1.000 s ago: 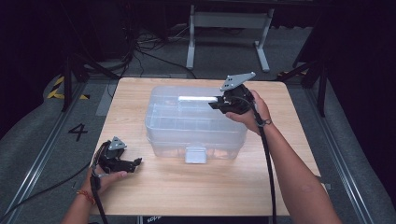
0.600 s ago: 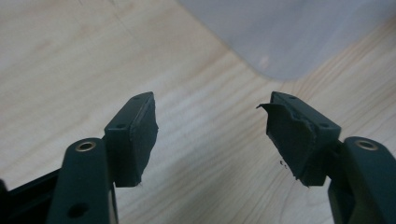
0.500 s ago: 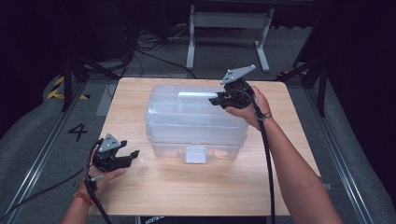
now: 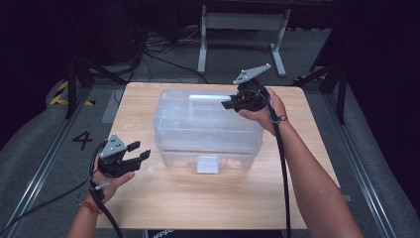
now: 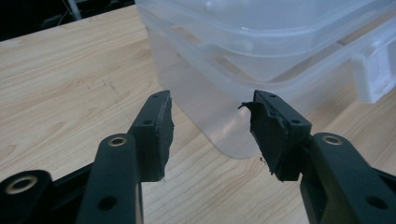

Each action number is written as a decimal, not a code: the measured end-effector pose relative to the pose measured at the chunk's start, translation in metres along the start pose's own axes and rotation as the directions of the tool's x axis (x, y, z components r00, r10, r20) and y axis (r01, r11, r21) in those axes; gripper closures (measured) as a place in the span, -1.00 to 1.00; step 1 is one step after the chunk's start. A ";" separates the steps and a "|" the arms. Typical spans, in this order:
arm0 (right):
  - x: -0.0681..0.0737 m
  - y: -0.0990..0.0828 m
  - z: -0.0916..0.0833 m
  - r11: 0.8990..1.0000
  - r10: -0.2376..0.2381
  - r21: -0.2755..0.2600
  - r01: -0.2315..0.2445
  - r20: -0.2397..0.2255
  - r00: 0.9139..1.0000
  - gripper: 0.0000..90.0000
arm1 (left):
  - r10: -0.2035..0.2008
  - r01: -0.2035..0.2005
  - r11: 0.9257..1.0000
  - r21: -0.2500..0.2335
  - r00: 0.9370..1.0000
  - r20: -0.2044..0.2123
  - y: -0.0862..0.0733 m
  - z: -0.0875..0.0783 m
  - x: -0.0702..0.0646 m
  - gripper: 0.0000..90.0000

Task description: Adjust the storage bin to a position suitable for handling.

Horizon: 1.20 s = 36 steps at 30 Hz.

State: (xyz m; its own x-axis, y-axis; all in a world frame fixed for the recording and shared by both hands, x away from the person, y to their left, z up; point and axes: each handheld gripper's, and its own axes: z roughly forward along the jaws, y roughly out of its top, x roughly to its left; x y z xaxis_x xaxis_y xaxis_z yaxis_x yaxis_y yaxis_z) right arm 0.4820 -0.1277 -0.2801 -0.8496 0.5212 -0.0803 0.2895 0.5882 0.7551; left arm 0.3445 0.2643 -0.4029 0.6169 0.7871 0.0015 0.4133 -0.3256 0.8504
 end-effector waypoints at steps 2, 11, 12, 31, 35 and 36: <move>-0.001 0.001 0.000 1.000 0.007 -0.001 -0.007 -0.003 1.000 0.65 | 0.012 -0.012 1.000 -0.001 1.000 0.001 0.002 0.001 -0.002 0.14; -0.004 0.004 0.000 1.000 0.021 -0.007 -0.021 0.005 1.000 0.64 | 0.039 -0.039 0.999 -0.005 0.999 0.032 0.012 0.007 -0.008 0.21; -0.004 0.004 0.000 1.000 0.020 -0.005 -0.020 0.010 1.000 0.64 | 0.034 -0.034 0.999 -0.006 0.999 0.036 0.013 0.008 -0.009 0.23; -0.003 0.008 -0.001 1.000 0.018 0.009 -0.019 0.033 0.999 0.62 | 0.064 -0.063 0.998 -0.025 0.996 0.057 0.022 0.019 -0.013 0.87; -0.003 0.007 -0.001 1.000 0.013 0.002 -0.013 0.035 0.999 0.62 | 0.057 -0.055 0.998 -0.034 0.996 0.063 0.021 0.019 -0.013 0.95; -0.002 0.007 -0.001 1.000 0.013 0.003 -0.013 0.038 0.999 0.61 | 0.067 -0.065 0.997 -0.034 0.996 0.061 0.021 0.018 -0.012 0.97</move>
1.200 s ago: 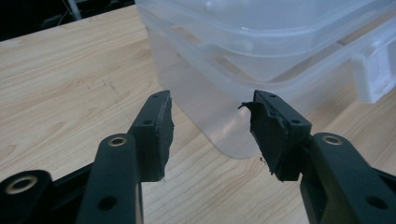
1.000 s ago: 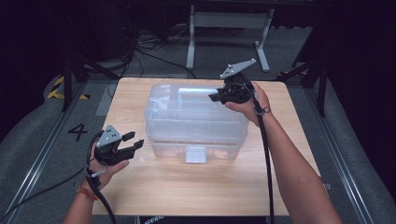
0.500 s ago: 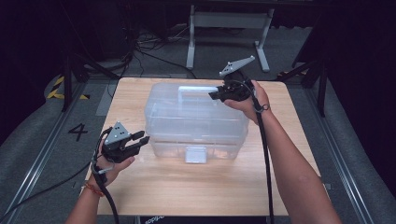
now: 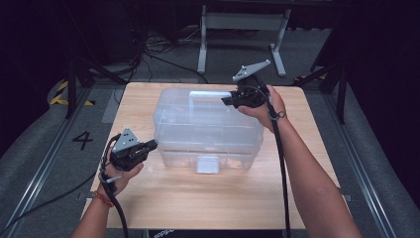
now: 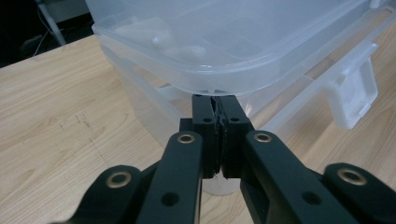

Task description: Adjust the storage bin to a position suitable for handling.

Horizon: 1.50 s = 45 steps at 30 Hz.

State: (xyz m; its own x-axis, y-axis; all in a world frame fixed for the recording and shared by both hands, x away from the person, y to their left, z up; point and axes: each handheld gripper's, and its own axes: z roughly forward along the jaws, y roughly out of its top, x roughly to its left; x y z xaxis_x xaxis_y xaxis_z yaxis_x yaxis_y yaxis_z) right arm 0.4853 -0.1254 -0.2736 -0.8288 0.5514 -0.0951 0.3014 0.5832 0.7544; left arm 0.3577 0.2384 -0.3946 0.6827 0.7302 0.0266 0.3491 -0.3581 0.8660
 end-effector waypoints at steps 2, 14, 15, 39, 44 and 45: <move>0.001 0.000 -0.001 1.000 -0.006 -0.001 0.006 0.013 1.000 0.58 | 0.004 -0.004 1.000 -0.006 1.000 0.002 0.000 -0.001 0.000 0.99; 0.007 -0.011 -0.017 0.999 -0.015 -0.043 0.019 0.081 0.997 0.27 | 0.019 -0.019 1.000 0.003 1.000 -0.007 -0.002 0.000 -0.002 1.00; 0.007 -0.011 -0.018 0.999 -0.015 -0.042 0.019 0.087 0.996 0.22 | 0.018 -0.018 1.000 0.003 1.000 -0.009 -0.002 0.000 -0.002 1.00; -0.010 -0.101 -0.101 0.989 0.085 -0.137 -0.055 0.221 0.972 -0.25 | 0.021 -0.021 1.000 0.006 1.000 -0.013 0.000 0.000 -0.002 1.00; -0.008 -0.126 -0.099 0.990 0.089 -0.130 -0.062 0.217 0.972 -0.26 | 0.022 -0.022 1.000 0.009 1.000 -0.018 0.002 0.000 -0.001 1.00; -0.008 -0.133 -0.096 0.989 0.096 -0.126 -0.070 0.208 0.974 -0.26 | 0.020 -0.020 1.000 0.006 1.000 -0.021 0.002 0.000 -0.001 1.00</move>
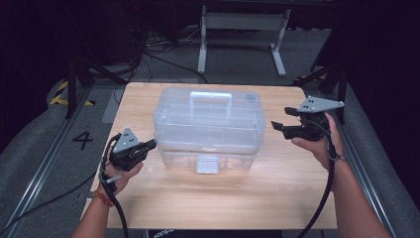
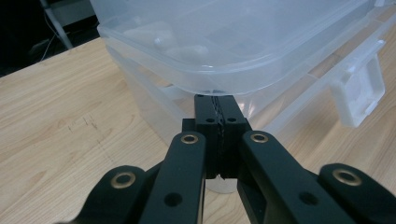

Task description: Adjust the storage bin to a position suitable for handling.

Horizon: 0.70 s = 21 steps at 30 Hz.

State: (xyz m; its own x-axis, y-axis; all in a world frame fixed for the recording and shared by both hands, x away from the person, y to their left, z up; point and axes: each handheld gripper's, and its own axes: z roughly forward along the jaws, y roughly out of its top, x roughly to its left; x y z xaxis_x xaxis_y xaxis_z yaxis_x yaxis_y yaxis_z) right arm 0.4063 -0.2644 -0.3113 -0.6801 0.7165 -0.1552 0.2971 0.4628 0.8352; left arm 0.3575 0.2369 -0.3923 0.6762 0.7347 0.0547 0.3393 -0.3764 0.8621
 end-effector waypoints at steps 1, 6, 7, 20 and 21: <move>0.000 0.000 0.000 1.000 0.000 0.000 0.000 0.000 1.000 -0.26 | 0.000 0.000 1.000 0.000 1.000 0.000 0.000 0.000 0.000 1.00; 0.004 -0.021 0.009 1.000 0.004 0.029 -0.003 -0.020 1.000 -0.26 | 0.002 -0.002 1.000 0.005 1.000 -0.001 0.003 -0.001 0.001 1.00; 0.005 -0.025 0.011 0.999 0.002 0.033 -0.002 -0.022 1.000 -0.26 | 0.003 -0.003 1.000 0.003 1.000 -0.005 0.004 -0.001 0.001 1.00; 0.020 -0.054 0.036 1.000 -0.023 -0.016 0.023 -0.023 0.999 -0.25 | 0.011 -0.011 1.000 -0.004 1.000 -0.013 0.012 -0.003 0.004 1.00; 0.020 -0.054 0.036 1.000 -0.023 -0.016 0.023 -0.023 0.999 -0.25 | 0.011 -0.011 1.000 -0.004 1.000 -0.013 0.012 -0.003 0.004 1.00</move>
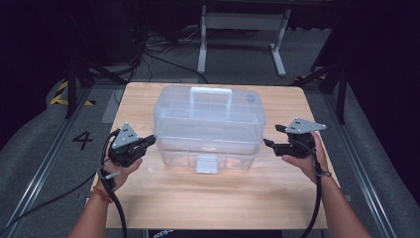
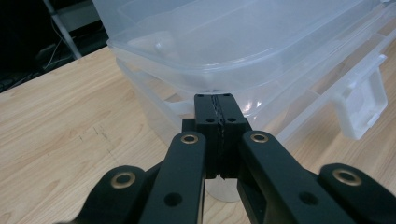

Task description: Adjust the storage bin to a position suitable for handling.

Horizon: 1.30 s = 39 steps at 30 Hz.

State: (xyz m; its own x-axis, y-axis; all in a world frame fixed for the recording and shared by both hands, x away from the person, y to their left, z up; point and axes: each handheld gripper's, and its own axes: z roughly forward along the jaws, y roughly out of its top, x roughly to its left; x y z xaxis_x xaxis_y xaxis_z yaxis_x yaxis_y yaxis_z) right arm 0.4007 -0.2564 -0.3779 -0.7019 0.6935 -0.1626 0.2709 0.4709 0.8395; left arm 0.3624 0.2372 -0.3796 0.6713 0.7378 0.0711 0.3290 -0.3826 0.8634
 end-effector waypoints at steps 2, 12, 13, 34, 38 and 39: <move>0.002 0.001 0.001 1.000 0.004 -0.022 -0.004 -0.005 1.000 -0.24 | 0.000 0.000 1.000 0.001 1.000 -0.002 0.001 0.000 0.000 1.00; 0.007 0.002 0.009 0.998 0.004 -0.069 -0.004 -0.009 1.000 -0.24 | -0.001 0.001 1.000 -0.009 1.000 0.005 0.002 0.000 0.002 0.97; 0.007 0.002 0.008 0.997 0.009 -0.074 -0.009 -0.008 1.000 -0.24 | 0.000 0.000 1.000 -0.009 1.000 0.002 0.002 0.000 0.003 0.96; 0.002 0.012 0.005 0.987 0.047 -0.156 -0.043 0.022 0.999 -0.22 | -0.003 0.003 0.999 0.039 1.000 -0.007 -0.016 0.001 0.004 0.79; 0.000 0.017 0.004 0.984 0.053 -0.170 -0.049 0.022 0.998 -0.22 | 0.004 -0.004 0.999 0.041 1.000 -0.002 -0.018 0.003 0.004 0.78; 0.000 0.018 0.005 0.984 0.052 -0.174 -0.047 0.026 0.998 -0.21 | 0.002 -0.002 0.999 0.041 1.000 0.002 -0.018 0.004 0.003 0.78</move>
State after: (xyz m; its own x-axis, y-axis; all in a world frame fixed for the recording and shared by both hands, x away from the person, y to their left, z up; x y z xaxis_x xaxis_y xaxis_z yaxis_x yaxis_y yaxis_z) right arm 0.4086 -0.2452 -0.3653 -0.6698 0.7308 -0.1320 0.1850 0.3363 0.9234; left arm 0.3611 0.2445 -0.3968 0.6730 0.7361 0.0720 0.3546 -0.4065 0.8420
